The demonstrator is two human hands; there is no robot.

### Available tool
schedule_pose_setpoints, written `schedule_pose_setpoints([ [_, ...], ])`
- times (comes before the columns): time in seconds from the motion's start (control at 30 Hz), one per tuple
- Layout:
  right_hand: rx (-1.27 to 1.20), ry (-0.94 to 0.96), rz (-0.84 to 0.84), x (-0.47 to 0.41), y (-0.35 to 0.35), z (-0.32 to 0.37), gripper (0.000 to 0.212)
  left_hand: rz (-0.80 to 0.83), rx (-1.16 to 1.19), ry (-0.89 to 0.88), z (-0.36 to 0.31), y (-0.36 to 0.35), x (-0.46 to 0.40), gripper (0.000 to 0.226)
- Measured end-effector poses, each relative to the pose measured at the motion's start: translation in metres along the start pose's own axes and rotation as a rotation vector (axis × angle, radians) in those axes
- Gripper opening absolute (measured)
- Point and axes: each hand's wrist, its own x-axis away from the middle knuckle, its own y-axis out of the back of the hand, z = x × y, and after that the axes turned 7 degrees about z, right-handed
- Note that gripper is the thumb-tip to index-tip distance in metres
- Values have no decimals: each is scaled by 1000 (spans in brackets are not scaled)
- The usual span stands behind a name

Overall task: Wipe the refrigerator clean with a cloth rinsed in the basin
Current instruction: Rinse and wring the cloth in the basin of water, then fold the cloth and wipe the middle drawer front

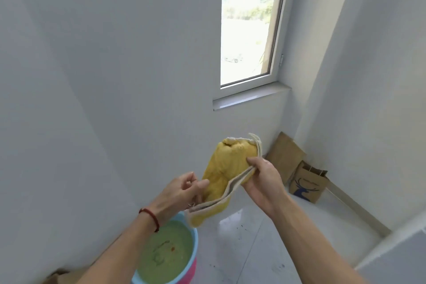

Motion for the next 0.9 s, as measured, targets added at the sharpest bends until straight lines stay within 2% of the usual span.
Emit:
schedule_pose_setpoints([
  [0.07,10,30,14,35,23,25,35,-24,-79,-37,-22,-56,-10,67],
  [0.13,32,53,52,69,42,46,43,-79,-191,-102,-48,-104,-15,73],
  [0.17,58,64,79,82,48,54,47,-82,-148,-152,-59,-121,-15,67],
  [0.23,98,117,88,109,67,76,50,14,70,-252,-85,-154,-15,45],
  [0.33,129,239,-53,138,105,98,37,121,99,-333,-111,-189,-25,34],
  [0.37,231,246,-139,145,120,95,31,160,90,-307,-115,-201,-32,36],
  [0.47,499,96,-283,170,150,64,34,228,-66,-104,-109,-235,-53,43],
  [0.53,496,95,-451,186,169,50,27,219,-186,-43,-98,-255,-65,56],
  [0.6,441,112,-578,197,186,47,23,236,-160,-46,-87,-269,-77,61],
  [0.7,486,-13,-742,215,198,43,20,378,-299,59,-75,-290,-83,65],
  [0.73,507,-21,-790,221,200,40,21,432,-267,107,-69,-295,-84,67],
  [0.83,445,99,-923,234,210,35,39,543,-81,199,-61,-303,-88,45],
  [0.9,557,89,-1016,241,212,33,57,603,-90,208,-60,-304,-90,42],
])
